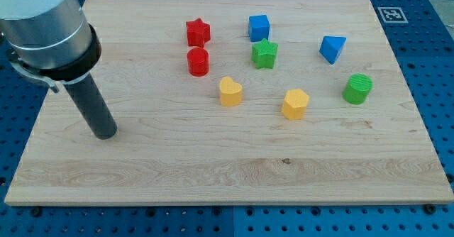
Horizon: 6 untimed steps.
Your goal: Push the red circle closer to green star
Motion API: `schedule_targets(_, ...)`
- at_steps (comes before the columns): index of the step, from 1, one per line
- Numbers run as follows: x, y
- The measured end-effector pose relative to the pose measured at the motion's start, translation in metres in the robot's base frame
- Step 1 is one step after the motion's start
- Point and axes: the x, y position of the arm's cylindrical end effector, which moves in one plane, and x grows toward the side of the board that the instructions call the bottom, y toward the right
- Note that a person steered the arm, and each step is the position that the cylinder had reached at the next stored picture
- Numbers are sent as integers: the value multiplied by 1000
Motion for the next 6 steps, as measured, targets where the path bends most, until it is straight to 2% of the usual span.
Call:
schedule_targets(1, -14, 17)
schedule_targets(2, -79, 41)
schedule_targets(3, -125, 52)
schedule_targets(5, -140, 71)
schedule_targets(6, -142, 112)
